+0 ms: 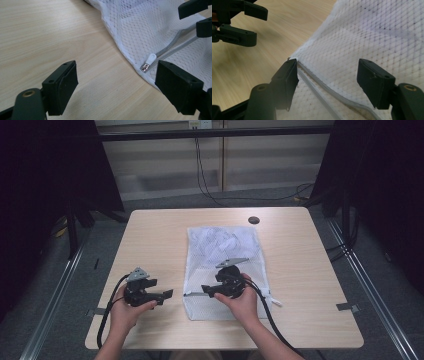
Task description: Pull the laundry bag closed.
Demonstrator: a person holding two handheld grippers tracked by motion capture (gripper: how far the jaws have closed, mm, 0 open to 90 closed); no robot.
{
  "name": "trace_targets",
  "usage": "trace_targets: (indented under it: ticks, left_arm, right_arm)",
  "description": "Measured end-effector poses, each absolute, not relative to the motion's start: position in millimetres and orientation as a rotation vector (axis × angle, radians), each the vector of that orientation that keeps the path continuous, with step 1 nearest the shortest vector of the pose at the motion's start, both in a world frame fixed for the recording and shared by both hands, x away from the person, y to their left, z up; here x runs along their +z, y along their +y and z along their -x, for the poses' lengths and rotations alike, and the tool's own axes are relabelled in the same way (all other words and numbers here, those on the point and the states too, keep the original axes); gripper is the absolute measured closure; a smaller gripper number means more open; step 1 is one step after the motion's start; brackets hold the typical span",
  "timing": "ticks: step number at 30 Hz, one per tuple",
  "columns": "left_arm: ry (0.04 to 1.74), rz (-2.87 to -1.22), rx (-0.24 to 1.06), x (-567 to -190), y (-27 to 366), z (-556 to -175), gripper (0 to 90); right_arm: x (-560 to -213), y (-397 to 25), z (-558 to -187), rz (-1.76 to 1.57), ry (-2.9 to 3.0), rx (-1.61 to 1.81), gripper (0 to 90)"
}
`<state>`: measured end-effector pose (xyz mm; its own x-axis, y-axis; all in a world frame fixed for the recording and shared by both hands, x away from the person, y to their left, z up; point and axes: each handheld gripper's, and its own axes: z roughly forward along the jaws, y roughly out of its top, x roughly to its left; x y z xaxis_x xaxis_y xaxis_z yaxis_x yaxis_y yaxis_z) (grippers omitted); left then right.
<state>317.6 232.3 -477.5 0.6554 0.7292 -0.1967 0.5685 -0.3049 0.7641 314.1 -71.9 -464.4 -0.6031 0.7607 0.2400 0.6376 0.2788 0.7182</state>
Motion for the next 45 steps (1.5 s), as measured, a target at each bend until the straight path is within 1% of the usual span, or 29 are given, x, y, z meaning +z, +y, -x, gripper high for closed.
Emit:
trace_targets:
  ticks: [11,12,17,20,27,28,30,33,34,38,45]
  left_arm:
    - [1.011,-2.003,0.234,-477,235,-318,17.4]
    - [1.018,-1.993,0.231,-477,235,-317,17.4]
    - [1.019,-1.988,0.234,-477,236,-318,17.4]
    - [1.021,-1.987,0.234,-476,237,-317,17.4]
    - [1.021,-1.986,0.234,-476,239,-317,17.4]
    - [1.021,-1.985,0.233,-476,239,-317,17.4]
    - [1.025,-1.979,0.226,-476,239,-317,17.4]
    - [1.031,-1.975,0.22,-477,240,-317,17.5]
    - [1.031,-1.977,0.22,-477,240,-317,17.5]
    - [1.033,-1.972,0.215,-477,241,-317,17.4]
    - [1.037,-1.969,0.221,-478,242,-318,17.5]
  right_arm:
    - [-469,-58,-315,-1.295,2.377,1.256,38.3]
    - [-469,-55,-315,-1.286,2.368,1.264,40.8]
    - [-471,-49,-316,-1.268,2.381,1.275,43.7]
    - [-472,-44,-316,-1.282,2.401,1.275,47.8]
    - [-476,-33,-318,-1.308,2.43,1.276,49.3]
    - [-476,-30,-318,-1.321,2.43,1.279,51.6]
    - [-476,-28,-319,-1.322,2.439,1.291,51.9]
    - [-478,-23,-321,-1.352,2.434,1.284,56.5]
    - [-478,-23,-321,-1.352,2.434,1.284,56.5]
    - [-483,-17,-322,-1.425,2.451,1.263,63.5]
    - [-487,-12,-324,-1.465,2.458,1.246,66.6]
